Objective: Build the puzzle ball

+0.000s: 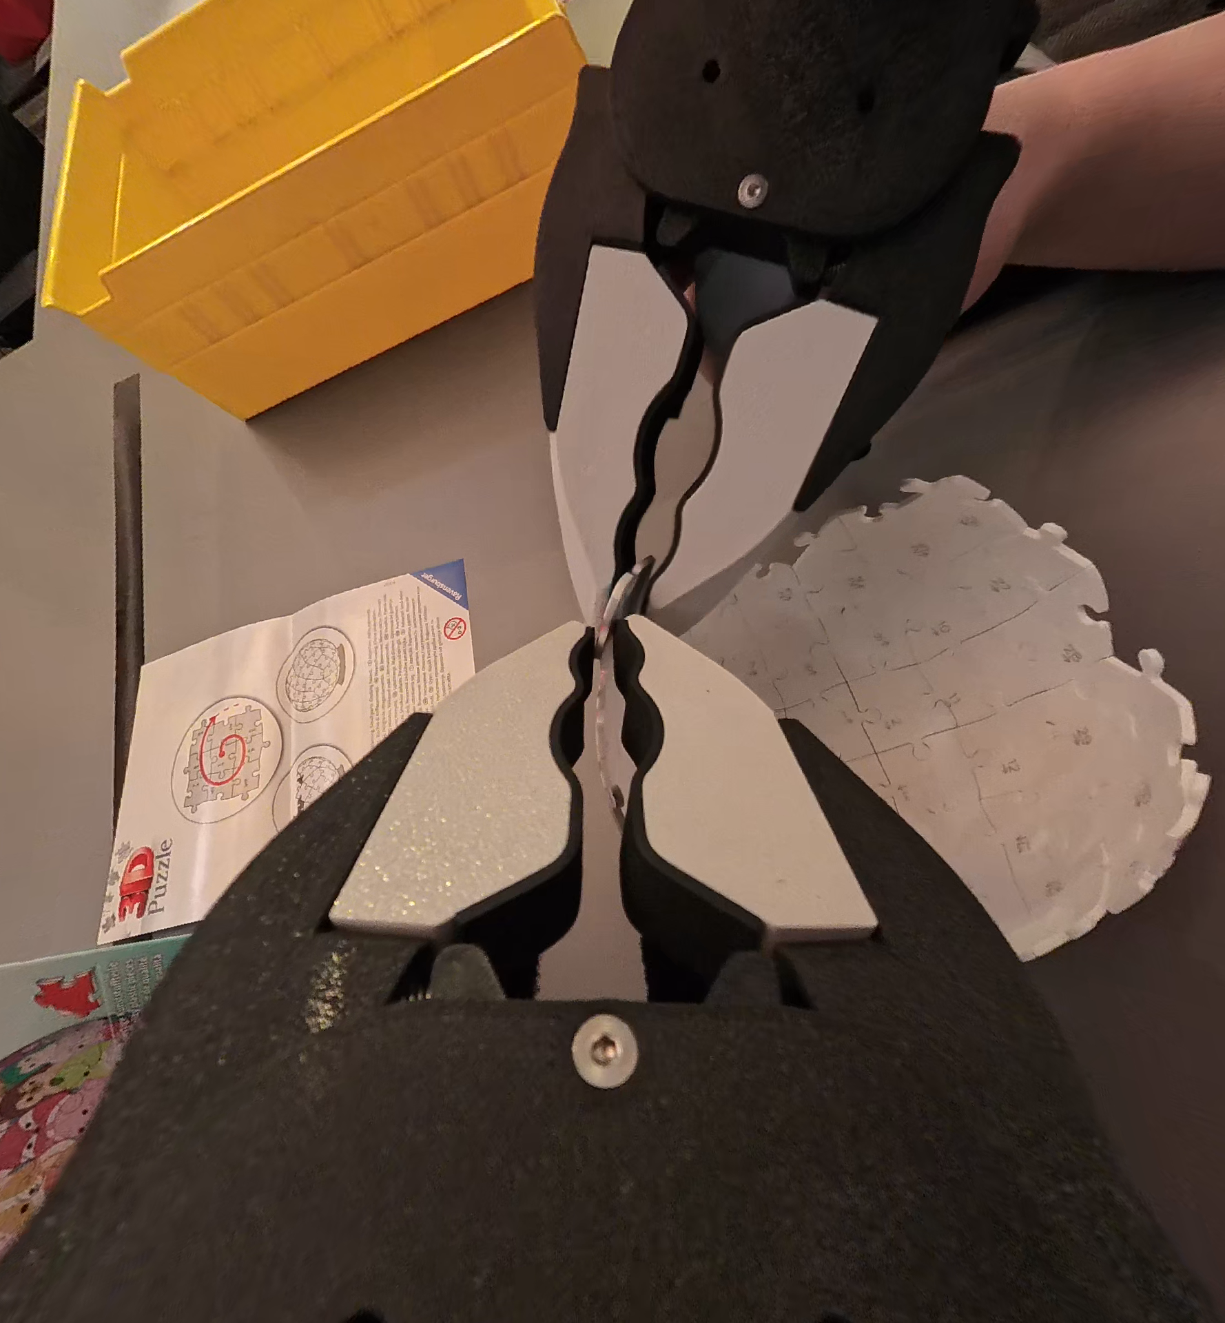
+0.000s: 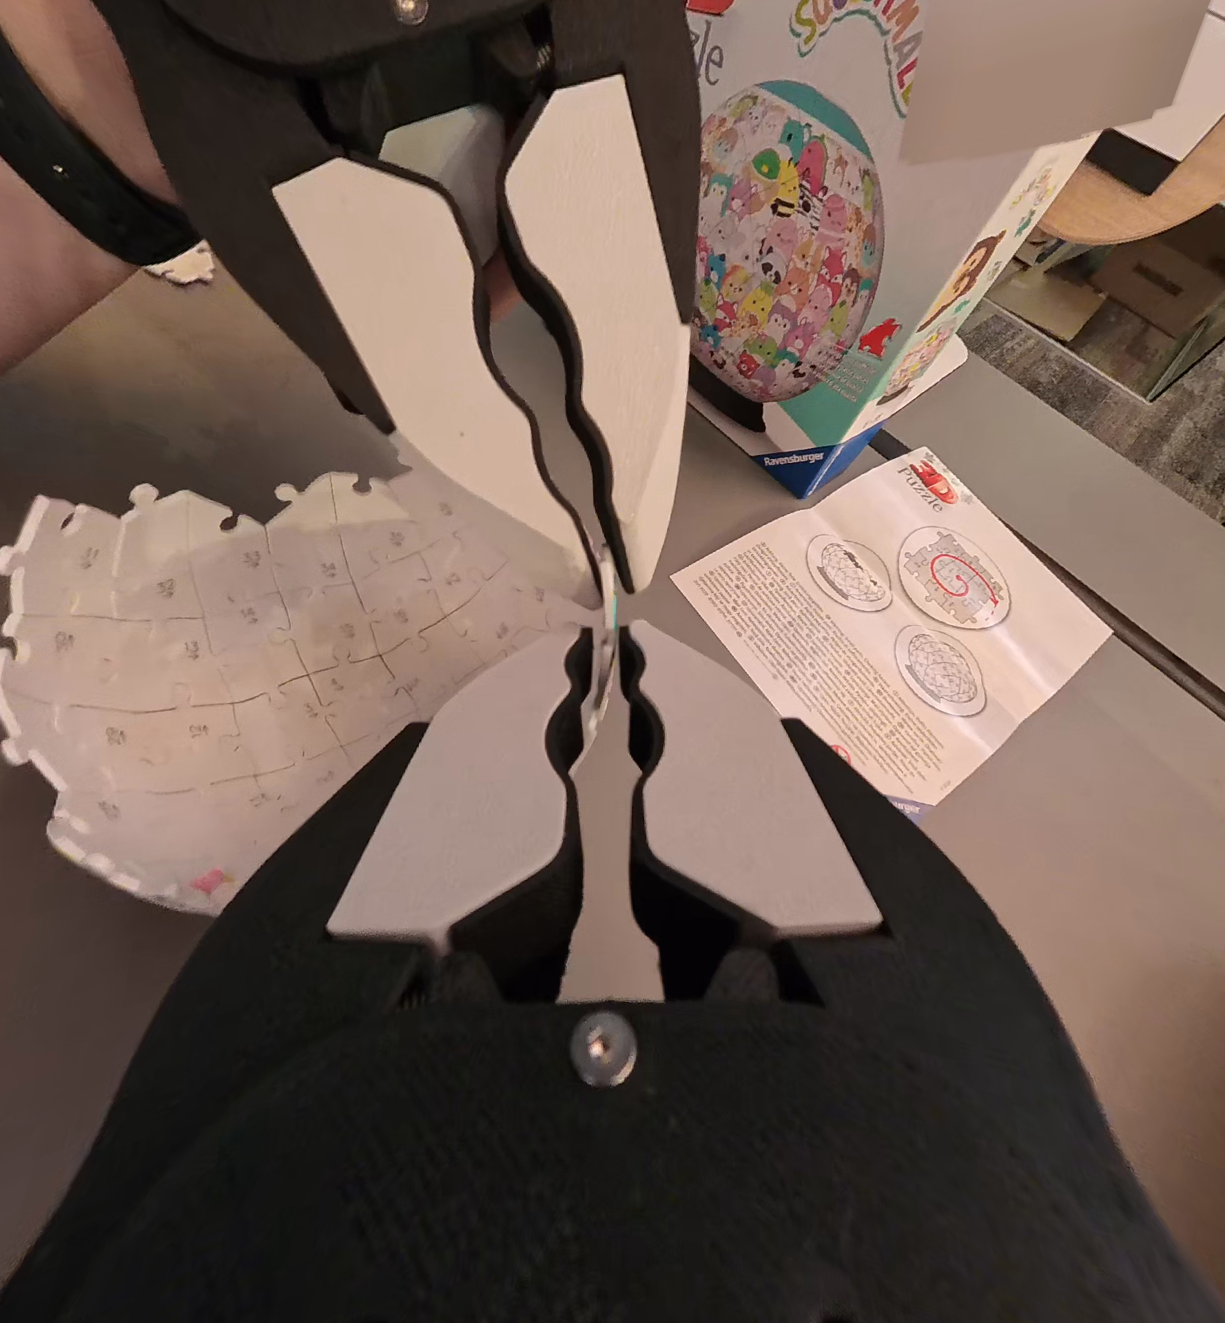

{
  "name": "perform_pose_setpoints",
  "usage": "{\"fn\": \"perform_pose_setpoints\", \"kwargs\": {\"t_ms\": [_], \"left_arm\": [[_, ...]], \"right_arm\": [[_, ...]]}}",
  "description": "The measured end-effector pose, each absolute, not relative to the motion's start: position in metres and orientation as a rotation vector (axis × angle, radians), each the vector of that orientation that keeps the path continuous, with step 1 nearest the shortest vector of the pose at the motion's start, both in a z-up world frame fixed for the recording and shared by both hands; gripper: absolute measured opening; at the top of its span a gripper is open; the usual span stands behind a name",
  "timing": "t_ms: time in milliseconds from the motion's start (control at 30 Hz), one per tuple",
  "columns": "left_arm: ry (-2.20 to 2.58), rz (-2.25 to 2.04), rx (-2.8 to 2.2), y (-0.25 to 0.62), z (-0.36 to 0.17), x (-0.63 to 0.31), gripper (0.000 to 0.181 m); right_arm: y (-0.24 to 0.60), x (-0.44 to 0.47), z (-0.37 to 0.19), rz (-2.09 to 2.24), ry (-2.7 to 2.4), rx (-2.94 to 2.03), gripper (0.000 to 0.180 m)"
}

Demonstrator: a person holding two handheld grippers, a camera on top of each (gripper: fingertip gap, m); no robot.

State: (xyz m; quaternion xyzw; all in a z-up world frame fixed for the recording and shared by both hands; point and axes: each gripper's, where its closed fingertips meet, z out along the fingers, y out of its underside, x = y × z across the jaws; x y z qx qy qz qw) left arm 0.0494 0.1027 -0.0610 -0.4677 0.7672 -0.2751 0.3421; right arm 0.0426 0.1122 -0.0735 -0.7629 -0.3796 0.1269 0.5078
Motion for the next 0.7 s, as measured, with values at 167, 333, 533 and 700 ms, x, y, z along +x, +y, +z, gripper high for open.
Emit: {"fn": "perform_pose_setpoints", "kwargs": {"t_ms": [167,333,533,700], "left_arm": [[1.996,-0.714,-1.218,0.1027,-0.0609,0.0485,0.004],[2.009,-0.714,-1.218,0.1013,-0.0620,0.0479,0.004],[2.007,-0.714,-1.215,0.1009,-0.0616,0.0487,0.004],[1.998,-0.701,-1.223,0.1031,-0.0612,0.0480,0.007]], "right_arm": [[0.1082,0.0497,-0.0771,0.253,-0.943,-1.862,0.012],[0.1109,0.0477,-0.0824,0.256,-0.939,-1.886,0.005],[0.1120,0.0508,-0.0800,0.269,-0.880,-1.918,0.004],[0.1127,0.0498,-0.0801,0.276,-0.868,-1.914,0.004]]}}
